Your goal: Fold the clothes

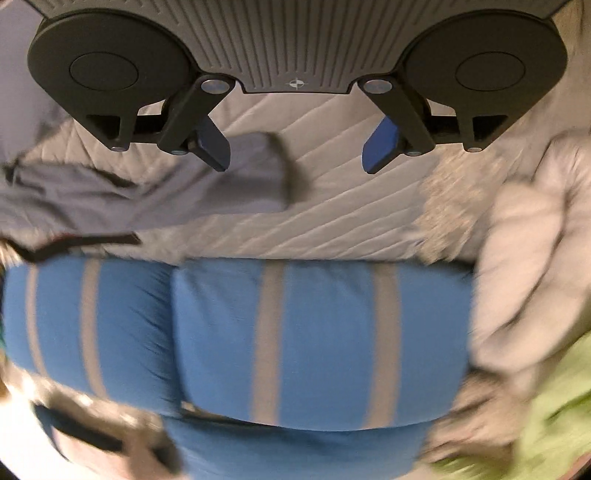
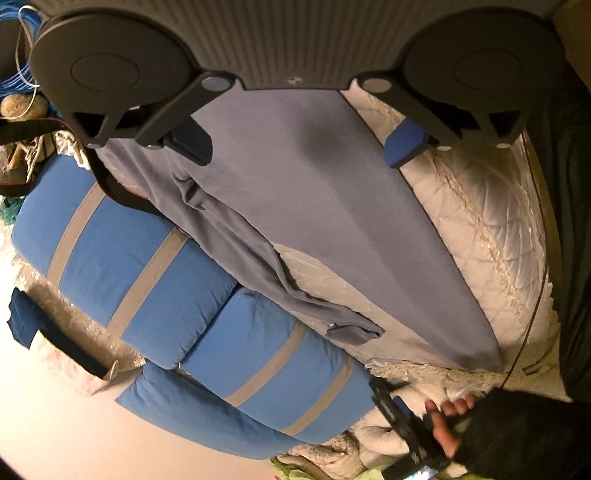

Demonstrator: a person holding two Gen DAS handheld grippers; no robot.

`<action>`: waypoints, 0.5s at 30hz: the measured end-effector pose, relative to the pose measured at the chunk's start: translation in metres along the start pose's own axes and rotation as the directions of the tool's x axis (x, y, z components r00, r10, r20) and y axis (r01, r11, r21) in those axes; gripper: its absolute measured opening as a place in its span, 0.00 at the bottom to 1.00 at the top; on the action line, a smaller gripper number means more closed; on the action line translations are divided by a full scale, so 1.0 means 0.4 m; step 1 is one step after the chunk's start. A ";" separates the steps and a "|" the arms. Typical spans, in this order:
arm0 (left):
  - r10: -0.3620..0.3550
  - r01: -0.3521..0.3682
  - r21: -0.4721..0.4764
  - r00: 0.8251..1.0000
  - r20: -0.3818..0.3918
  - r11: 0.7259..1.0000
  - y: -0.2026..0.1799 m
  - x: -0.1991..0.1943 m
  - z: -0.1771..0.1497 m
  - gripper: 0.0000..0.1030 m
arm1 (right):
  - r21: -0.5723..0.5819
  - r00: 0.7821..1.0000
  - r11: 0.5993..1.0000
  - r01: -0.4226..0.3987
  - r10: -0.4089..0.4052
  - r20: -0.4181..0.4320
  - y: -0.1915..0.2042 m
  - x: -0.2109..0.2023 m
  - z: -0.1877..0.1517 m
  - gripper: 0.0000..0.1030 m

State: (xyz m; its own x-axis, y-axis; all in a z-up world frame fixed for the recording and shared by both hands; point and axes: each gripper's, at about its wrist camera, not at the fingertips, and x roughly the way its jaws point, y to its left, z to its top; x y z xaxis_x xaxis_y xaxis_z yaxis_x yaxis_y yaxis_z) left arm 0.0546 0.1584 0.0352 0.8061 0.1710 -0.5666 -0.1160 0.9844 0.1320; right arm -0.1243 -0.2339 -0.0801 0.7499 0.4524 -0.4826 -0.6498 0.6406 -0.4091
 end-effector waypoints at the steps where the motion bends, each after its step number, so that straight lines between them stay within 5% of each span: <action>1: 0.005 -0.005 0.045 1.000 0.012 0.999 -0.029 0.014 -0.003 0.76 | 0.013 1.000 1.000 -0.005 0.005 -0.002 0.000 0.006 0.003 1.00; 8: 0.032 -0.051 0.320 0.997 0.064 0.946 -0.193 0.133 -0.029 0.76 | 0.053 1.000 0.998 -0.014 0.015 -0.026 0.007 0.056 0.007 1.00; 15: 0.096 -0.119 0.408 0.992 0.077 0.905 -0.254 0.257 -0.027 0.73 | 0.061 0.999 0.998 -0.018 0.019 -0.029 0.005 0.079 0.003 1.00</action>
State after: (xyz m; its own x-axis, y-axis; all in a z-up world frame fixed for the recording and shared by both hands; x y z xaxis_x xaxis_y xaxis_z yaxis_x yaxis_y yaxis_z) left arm 0.1430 0.0765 -0.0455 0.8333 0.2612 -0.4872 0.0354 0.8543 0.5185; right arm -0.1015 -0.2175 -0.0952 0.7332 0.4465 -0.5129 -0.6542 0.6692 -0.3525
